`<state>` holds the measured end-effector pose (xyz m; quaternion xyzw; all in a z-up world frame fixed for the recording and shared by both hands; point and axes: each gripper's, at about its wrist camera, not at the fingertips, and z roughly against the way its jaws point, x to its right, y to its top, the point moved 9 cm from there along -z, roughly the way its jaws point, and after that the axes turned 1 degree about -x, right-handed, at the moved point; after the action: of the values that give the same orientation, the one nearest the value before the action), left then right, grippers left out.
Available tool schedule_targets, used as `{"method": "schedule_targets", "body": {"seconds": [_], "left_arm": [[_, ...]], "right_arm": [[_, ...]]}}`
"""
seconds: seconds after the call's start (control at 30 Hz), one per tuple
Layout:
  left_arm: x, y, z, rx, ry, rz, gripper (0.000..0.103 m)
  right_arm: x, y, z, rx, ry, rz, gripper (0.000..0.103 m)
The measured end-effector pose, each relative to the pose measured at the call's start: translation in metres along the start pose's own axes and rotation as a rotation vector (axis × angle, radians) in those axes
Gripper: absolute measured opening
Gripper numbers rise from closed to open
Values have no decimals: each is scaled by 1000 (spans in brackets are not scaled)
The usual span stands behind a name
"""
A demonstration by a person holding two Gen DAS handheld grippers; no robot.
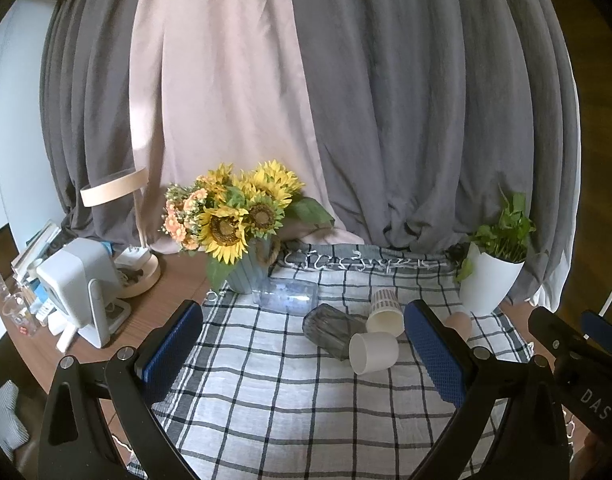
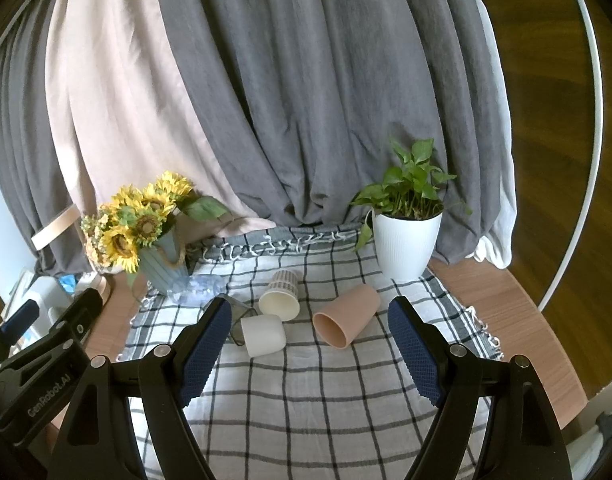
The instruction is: Flip cup upside down
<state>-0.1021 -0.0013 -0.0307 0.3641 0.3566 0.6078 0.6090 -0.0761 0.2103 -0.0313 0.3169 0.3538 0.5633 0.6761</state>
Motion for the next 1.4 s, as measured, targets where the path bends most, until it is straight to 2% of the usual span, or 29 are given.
{"method": "schedule_targets", "body": {"seconds": [0.2,0.4,0.63,0.77,0.97,1.2,1.4], "left_arm": [[10,2,-26,-40,-36,-37,103],[27,5,-73,-103,-99,-71,103],[59,7,-145,-216,-189,-179,103],[79,6,-188,-281,-194,-252,103],[100,-1,-242,-341,-184,-332,103],[114,-11,-281,-365,-161,-435,103],[117,-21,-302,-412,-150,-454,103]], "right_arm": [[1,1,-18,-20,-16,-15,80],[4,1,-55,-64,-45,-58,80],[13,-4,-123,-195,-64,-158,80],[29,-12,-167,-304,-97,-237,80],[53,-25,-218,-414,-150,-328,80],[68,-51,-263,-528,-189,-458,80],[74,-69,-289,-613,-217,-489,80]]}}
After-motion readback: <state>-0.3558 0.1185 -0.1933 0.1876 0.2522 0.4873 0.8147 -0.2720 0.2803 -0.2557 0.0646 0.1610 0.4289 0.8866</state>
